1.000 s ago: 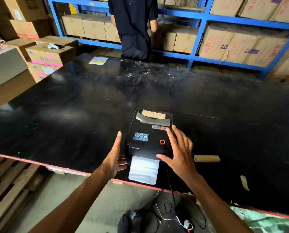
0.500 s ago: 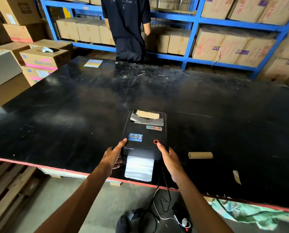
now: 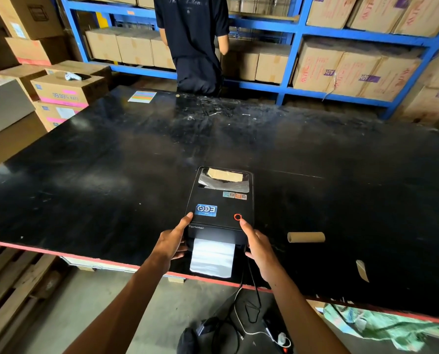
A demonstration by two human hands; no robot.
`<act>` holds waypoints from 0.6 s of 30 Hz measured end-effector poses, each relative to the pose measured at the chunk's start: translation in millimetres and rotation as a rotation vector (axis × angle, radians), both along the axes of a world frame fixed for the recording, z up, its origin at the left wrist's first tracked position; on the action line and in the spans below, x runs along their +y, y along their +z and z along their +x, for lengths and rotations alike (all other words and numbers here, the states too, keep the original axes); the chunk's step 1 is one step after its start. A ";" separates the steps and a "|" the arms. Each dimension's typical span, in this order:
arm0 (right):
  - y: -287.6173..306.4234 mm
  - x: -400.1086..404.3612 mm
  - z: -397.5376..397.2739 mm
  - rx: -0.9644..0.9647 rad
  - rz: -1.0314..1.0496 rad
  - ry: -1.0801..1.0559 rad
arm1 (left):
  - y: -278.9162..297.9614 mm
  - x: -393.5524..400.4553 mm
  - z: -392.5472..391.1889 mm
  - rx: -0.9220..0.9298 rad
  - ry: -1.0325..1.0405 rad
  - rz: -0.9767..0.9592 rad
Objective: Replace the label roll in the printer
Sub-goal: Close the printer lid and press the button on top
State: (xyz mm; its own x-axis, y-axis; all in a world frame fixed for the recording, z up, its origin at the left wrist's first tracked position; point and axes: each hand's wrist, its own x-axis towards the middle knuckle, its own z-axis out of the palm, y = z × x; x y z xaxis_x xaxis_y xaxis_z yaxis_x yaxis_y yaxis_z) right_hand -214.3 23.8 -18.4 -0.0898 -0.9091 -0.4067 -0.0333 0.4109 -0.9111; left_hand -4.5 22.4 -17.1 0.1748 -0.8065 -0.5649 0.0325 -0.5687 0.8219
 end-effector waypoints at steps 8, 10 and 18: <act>0.6 0.9 -0.6 -0.013 0.032 0.012 | -2.0 0.0 -0.4 -0.004 0.007 -0.022; 1.5 2.1 -0.6 -0.009 0.030 0.011 | -2.2 0.1 -0.8 -0.004 0.007 -0.028; 1.6 1.6 -0.5 -0.035 0.012 0.010 | -2.5 -0.2 -1.9 -0.013 0.013 -0.044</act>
